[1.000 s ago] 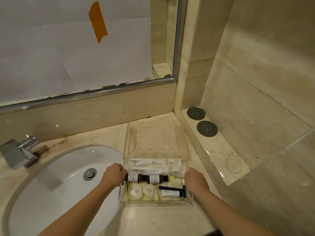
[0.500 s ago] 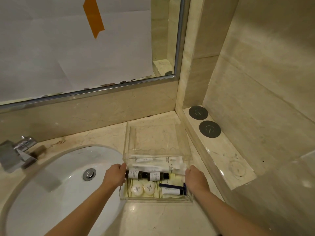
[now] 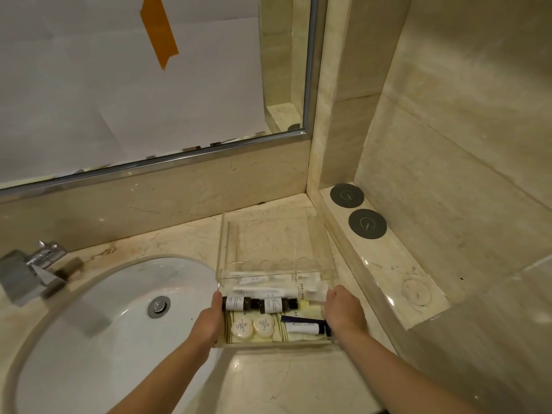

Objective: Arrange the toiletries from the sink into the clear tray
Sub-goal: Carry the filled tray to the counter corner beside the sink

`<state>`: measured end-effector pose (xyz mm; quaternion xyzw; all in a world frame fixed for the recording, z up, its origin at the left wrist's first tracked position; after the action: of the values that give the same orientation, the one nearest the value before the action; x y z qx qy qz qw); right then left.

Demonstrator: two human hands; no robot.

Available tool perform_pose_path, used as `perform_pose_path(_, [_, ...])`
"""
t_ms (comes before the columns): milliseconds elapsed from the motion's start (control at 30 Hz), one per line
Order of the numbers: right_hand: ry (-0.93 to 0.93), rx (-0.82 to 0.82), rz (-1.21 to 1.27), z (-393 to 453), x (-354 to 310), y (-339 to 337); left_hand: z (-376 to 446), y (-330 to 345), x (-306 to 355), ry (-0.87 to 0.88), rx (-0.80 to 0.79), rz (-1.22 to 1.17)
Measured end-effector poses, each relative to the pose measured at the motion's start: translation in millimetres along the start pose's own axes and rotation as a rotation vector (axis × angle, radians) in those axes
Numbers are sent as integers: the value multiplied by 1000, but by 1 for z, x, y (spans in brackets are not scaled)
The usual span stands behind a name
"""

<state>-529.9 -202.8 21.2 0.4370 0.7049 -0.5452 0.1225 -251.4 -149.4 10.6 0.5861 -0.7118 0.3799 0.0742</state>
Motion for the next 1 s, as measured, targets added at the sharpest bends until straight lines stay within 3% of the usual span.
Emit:
perform_pose_path(367, [-57,71,109,18,-9,-5,-17,19,4,-69,-19,-196])
perform_pose_path(567, [-5,-14,353,21,-11,-5,-8,17,19,-98,-2,-276])
perform_pose_path(767, [158,-181,381,13,1,11,5,10,28,-117,26,-333])
perform_pose_path(1000, [97,-187,380,6,6,22,9,16,27,-127,86,-326])
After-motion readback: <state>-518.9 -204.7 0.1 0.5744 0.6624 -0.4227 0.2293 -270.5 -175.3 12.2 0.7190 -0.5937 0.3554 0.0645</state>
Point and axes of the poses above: each hand's wrist, its own z-axis towards the middle knuckle, its own y-axis out of the palm, x = y × z, the point moved 4 cm from there along z, towards the middle knuckle, and after that the axes turned 13 degrees about z, right-handed, at the moved point
